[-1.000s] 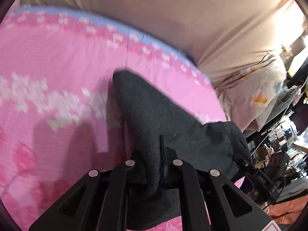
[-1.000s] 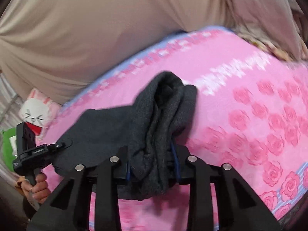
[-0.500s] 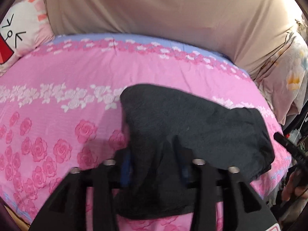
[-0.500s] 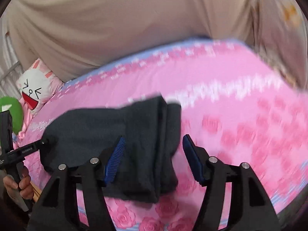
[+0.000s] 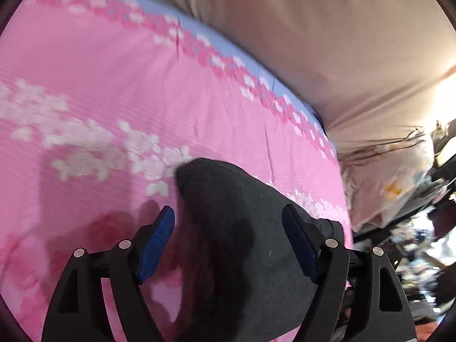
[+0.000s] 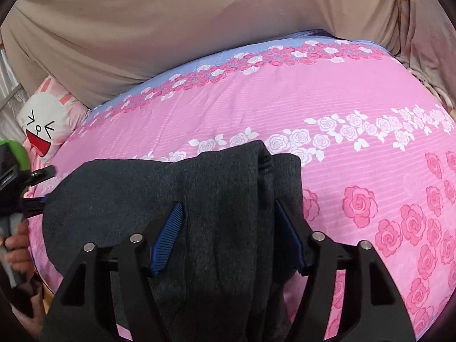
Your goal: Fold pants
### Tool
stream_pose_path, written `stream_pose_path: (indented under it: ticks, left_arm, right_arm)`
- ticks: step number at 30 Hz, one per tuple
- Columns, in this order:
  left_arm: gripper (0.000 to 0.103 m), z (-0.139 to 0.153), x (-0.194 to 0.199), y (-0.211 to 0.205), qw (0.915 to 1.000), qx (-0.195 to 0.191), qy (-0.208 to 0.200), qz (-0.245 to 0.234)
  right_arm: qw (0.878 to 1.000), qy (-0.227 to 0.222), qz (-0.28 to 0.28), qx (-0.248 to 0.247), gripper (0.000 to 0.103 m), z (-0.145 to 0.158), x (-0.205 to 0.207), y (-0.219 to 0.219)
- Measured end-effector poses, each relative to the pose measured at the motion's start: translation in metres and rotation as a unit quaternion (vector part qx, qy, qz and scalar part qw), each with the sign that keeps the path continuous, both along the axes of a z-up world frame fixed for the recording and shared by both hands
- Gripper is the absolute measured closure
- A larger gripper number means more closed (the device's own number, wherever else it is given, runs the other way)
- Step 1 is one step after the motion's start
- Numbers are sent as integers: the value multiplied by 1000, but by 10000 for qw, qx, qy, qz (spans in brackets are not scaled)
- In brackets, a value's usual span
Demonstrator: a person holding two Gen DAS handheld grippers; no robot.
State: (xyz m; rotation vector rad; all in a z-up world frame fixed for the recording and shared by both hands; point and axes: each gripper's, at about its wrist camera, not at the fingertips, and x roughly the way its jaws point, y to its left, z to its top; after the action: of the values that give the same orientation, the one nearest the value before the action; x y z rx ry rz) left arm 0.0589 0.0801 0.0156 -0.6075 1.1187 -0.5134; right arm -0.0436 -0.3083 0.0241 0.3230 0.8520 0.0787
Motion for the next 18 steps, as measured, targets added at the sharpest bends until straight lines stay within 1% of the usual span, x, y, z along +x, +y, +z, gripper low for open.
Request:
stream_pose_path:
  ticks: [1,2,3,4,5,7,8,9,10,11,12,13,14,16,17,18]
  left_arm:
    - [28,-9,8,-4,9996,-182,212,-74]
    - [29,-23,19,-10,9969,-591,461,-229]
    - [45,-31,24,-12,9948,-797,601,-215]
    - [61,-32,28,-14,9941,-901,588,-157]
    - [87,-28,33,-16,9949,-888,448,-187]
    - [88,2,32,-24,9968,-666,-245,-372]
    - [88,24,26,-30,9949,-324,-861,-407]
    - [88,34,24,-35,9914,57,-1245,-389]
    - [88,37,26,-43,9869,510,-1482,-382]
    - [86,32,31,-52,9838,955,-1464,-403]
    - [85,15,39,-61,9832,1402,-1091,-429]
    - [85,2,43,-62,9849,1532,-678,-439]
    - [81,-4,38,-57,9883,1401,-487,-348]
    - [69,-1,22,-38,9933,1005,-553,-115]
    - [45,1,14,-31,9941,927,-569,-10]
    - [37,6,4,-21,9942,862,-610,195]
  right_arm:
    - [10000,-7,-35,22,37,0,-2,-1]
    - [9999,-17,-82,62,35,0,-6,-4]
    - [9999,-11,-115,93,33,-1,-8,-5]
    - [9998,-6,-144,124,33,-2,-10,-7]
    - [9997,-22,-183,140,33,-1,-12,-10]
    - [9993,-133,-338,86,33,4,-20,-14]
    - [9991,-191,-365,83,33,5,-23,-16]
    - [9990,-209,-380,102,32,5,-24,-19]
    - [9989,-162,-407,137,32,1,-23,-22]
    - [9987,-57,-446,238,32,-5,-21,-27]
    - [9981,33,-456,424,32,-10,-20,-30]
    - [9968,76,-454,650,32,-13,-21,-34]
    - [9959,94,-437,787,32,-14,-22,-35]
    - [9959,93,-404,800,32,-14,-24,-35]
    - [9965,57,-420,726,32,-12,-24,-33]
    - [9970,-54,-488,596,32,-9,-23,-32]
